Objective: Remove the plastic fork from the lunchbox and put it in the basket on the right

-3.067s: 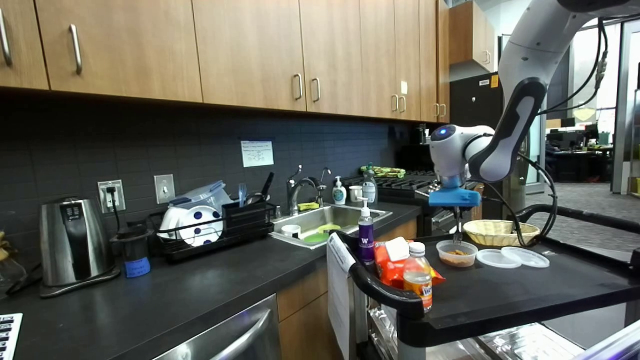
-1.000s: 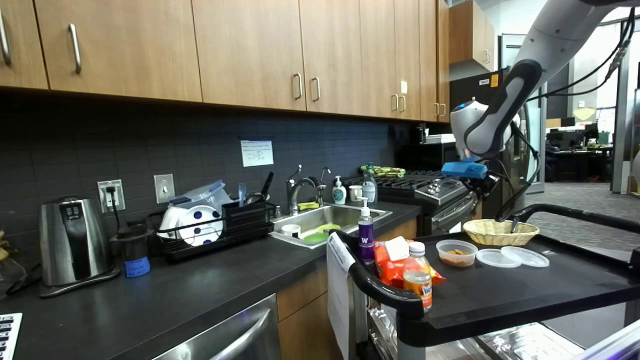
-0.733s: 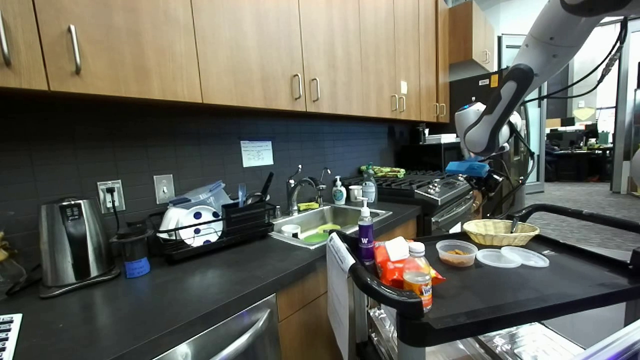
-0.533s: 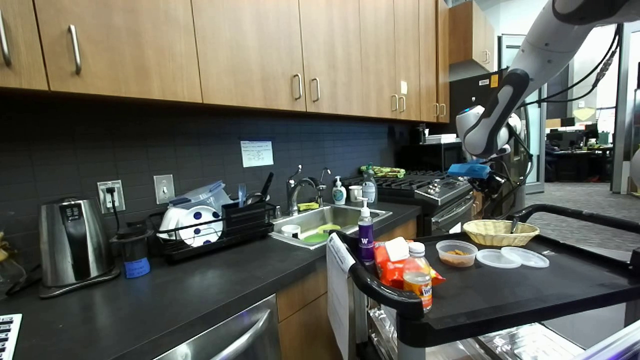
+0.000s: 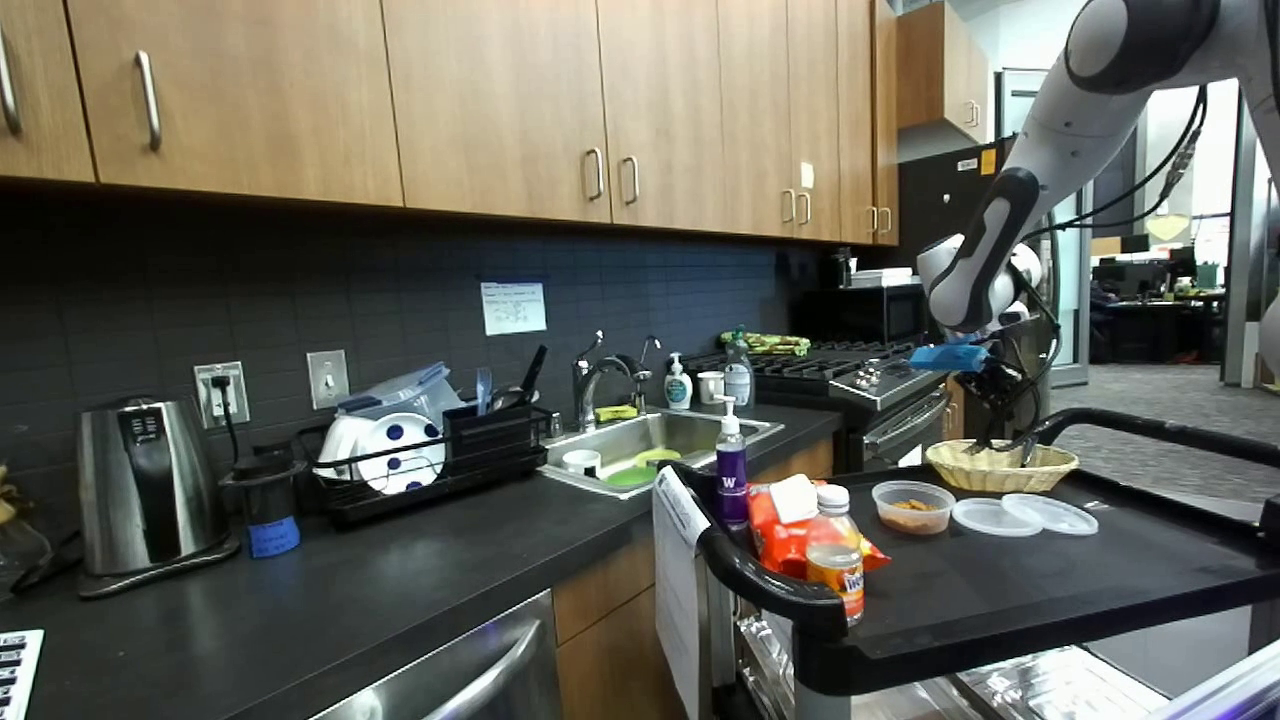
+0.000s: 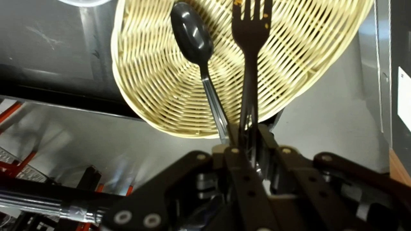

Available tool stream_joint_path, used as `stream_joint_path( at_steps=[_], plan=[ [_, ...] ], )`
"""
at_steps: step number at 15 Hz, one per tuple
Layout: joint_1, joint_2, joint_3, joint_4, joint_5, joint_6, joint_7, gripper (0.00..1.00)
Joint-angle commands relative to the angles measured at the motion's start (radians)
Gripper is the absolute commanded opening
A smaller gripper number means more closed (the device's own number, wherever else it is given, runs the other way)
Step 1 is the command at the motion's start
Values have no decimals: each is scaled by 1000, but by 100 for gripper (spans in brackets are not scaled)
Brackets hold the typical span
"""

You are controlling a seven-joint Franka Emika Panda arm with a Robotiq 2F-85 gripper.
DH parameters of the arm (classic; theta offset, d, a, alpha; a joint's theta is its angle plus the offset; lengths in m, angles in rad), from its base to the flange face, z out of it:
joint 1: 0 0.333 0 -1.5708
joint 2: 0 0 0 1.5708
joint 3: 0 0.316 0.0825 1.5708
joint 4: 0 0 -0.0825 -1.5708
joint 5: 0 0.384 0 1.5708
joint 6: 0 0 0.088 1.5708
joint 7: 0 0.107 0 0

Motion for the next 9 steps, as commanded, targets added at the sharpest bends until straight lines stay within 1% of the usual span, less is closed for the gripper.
stream_joint_path(
  at_steps=[1, 4, 5, 6, 7, 9],
  plan=[
    [13, 45, 2, 37, 84, -31, -28, 4],
    [24, 70, 7, 47, 145, -31, -39, 4],
    [28, 76, 7, 50, 161, -34, -40, 41],
    [31, 80, 5, 52, 172, -34, -39, 42],
    [34, 78, 2, 50, 181, -32, -37, 45],
    [33, 65, -3, 36, 197, -23, -37, 58]
  ],
)
